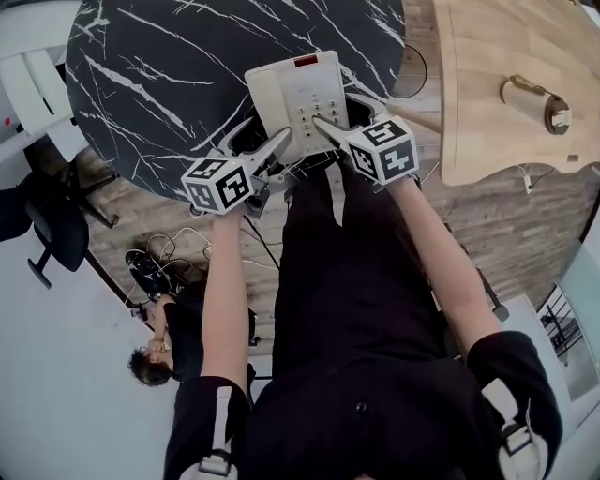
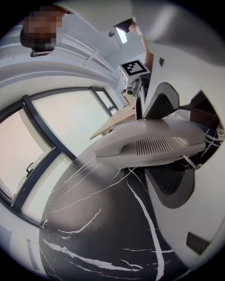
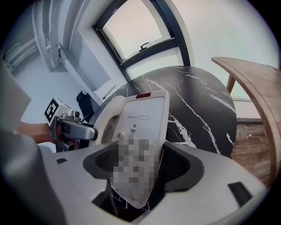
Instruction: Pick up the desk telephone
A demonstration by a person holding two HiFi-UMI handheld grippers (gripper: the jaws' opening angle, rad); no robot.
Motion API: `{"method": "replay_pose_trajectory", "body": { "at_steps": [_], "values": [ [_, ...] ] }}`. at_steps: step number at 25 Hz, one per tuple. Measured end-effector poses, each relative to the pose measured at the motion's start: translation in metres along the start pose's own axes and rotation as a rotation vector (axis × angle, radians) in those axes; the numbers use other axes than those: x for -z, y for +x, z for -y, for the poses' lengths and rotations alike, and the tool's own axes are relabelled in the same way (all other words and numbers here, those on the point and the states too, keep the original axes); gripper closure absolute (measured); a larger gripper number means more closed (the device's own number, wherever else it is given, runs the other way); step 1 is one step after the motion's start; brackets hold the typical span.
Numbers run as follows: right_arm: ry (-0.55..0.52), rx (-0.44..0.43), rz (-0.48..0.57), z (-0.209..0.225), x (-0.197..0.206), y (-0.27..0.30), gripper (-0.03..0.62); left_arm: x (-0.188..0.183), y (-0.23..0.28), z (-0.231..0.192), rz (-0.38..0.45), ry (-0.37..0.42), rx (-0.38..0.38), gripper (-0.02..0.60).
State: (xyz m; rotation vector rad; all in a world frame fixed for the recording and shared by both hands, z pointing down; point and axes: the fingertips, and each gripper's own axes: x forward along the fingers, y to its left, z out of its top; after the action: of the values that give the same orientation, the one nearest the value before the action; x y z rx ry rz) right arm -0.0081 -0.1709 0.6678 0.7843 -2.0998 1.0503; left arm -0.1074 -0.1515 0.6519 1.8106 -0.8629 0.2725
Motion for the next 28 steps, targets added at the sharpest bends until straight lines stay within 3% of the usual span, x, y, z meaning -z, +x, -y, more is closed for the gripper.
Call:
{"method": "replay_pose_trajectory", "body": {
  "at_steps": [4, 12, 19, 24, 28],
  "values": [
    [0.009, 0.012, -0.01, 0.004, 0.004, 0.004, 0.293, 0.004, 0.002, -0.003, -0.006, -0.086, 0.038, 0.222],
    [0.031, -0.017, -0.006, 0.005, 0.004, 0.007, 0.292, 0.004, 0.006, -0.002, -0.015, -0.089, 0.105, 0.221],
    [0.041, 0.0, -0.006, 0.005, 0.004, 0.005, 0.292, 0.004, 0.005, 0.0, -0.014, -0.092, 0.076, 0.244],
    [0.064, 0.015, -0.032, 0.005, 0.007, 0.005, 0.295, 0.007, 0.004, 0.002, -0.07, -0.096, 0.051, 0.259],
    [0.08, 0.016, -0.024, 0.003, 0.001, -0.002, 0.296, 0.0, 0.0, 0.008, -0.051, -0.106, 0.05, 0.262]
  ]
}}
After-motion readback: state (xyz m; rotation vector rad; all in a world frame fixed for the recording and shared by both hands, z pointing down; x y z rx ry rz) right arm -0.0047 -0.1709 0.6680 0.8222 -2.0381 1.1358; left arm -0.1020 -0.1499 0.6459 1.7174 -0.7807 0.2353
